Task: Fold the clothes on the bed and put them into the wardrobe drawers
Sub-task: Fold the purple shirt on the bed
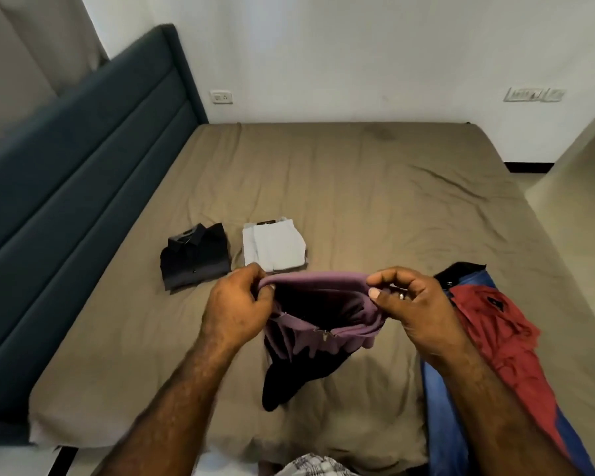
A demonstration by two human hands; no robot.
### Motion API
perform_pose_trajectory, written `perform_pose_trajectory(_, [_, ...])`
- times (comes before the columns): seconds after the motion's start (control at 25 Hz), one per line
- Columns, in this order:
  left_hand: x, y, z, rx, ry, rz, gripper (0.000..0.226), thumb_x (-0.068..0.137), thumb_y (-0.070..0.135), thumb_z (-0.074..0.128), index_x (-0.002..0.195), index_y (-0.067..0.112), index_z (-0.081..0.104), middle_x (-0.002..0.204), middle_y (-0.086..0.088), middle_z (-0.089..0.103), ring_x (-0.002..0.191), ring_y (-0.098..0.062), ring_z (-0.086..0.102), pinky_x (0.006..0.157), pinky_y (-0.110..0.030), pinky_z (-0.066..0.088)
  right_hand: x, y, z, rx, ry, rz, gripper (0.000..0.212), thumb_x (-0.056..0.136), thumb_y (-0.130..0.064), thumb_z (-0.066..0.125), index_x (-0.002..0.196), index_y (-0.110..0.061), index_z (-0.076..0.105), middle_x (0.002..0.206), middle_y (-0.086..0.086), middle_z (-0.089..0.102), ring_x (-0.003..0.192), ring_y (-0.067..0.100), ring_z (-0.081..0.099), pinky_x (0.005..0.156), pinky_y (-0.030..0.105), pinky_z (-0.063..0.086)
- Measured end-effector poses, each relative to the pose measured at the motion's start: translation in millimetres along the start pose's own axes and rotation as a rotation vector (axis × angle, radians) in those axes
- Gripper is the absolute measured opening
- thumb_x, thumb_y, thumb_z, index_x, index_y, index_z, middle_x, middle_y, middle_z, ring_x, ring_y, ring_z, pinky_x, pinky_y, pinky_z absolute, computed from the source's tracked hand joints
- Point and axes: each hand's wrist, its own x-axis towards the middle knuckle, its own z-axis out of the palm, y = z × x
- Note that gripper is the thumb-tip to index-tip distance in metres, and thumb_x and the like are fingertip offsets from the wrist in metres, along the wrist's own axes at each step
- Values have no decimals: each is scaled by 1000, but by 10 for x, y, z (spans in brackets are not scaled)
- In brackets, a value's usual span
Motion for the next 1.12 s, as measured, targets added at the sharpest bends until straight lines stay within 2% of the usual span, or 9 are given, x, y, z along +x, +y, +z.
perform_pose_trajectory(0.16, [51,98,-92,-768,-239,-205,35,110,33,51,99,10,75,90,-6,75,83,-18,69,76,-29,57,20,-64,-77,520,-159,214,36,94,11,54,124,0,69,125,18,73,107,29,73,84,36,63])
perform_pose_trajectory(0.28, [148,200,-138,-1038,-294,-109,55,103,44,62,99,-11,56,87,-19,57,77,-24,55,72,-33,48,70,-55,-60,371,-183,136,53,86,21,63,133,-4,65,124,13,75,103,30,75,87,36,63])
perform_pose_trajectory(0.44, [274,280,-269,-1245,-383,20,47,82,44,87,104,6,70,101,-16,66,93,-22,65,84,-30,58,102,-62,83,82,-105,108,46,81,15,79,120,-9,74,85,7,80,81,24,75,80,32,61])
perform_pose_trajectory(0.6, [378,309,-501,-876,-639,248,57,85,5,82,134,12,54,133,-15,62,124,-31,64,101,-44,58,194,-61,152,2,69,-51,22,80,1,86,87,-20,80,88,4,79,80,21,70,75,34,60])
perform_pose_trajectory(0.72, [456,212,-590,-200,-523,364,58,89,9,77,133,31,46,128,7,56,118,-14,62,98,-41,59,263,-23,146,90,88,-93,27,94,4,71,87,-22,69,89,4,69,78,19,66,75,43,63])
perform_pose_trajectory(0.8, [433,170,-560,2,-473,356,54,89,9,71,126,36,44,122,13,54,110,-7,60,91,-39,60,259,-24,167,81,85,-144,33,98,6,64,88,-25,64,89,1,65,72,18,62,68,40,63])
perform_pose_trajectory(0.96, [369,173,-391,-38,-195,374,39,89,6,69,105,33,46,97,9,62,86,-14,62,73,-48,58,271,-38,214,-19,14,-201,35,97,9,64,113,-21,74,111,-2,72,104,20,71,87,31,59])
perform_pose_trajectory(1.04, [347,170,-351,-203,-96,333,41,90,6,73,116,30,52,92,10,68,84,-11,68,73,-41,62,276,-63,176,54,-123,-176,54,88,12,73,135,-14,66,127,1,66,120,20,67,99,29,56])
perform_pose_trajectory(1.12, [361,111,-372,-336,-19,258,46,90,11,81,127,27,60,93,10,75,89,-11,74,78,-36,64,282,-103,152,-112,-114,-219,77,80,11,78,148,-21,57,131,-5,64,122,12,65,100,22,54])
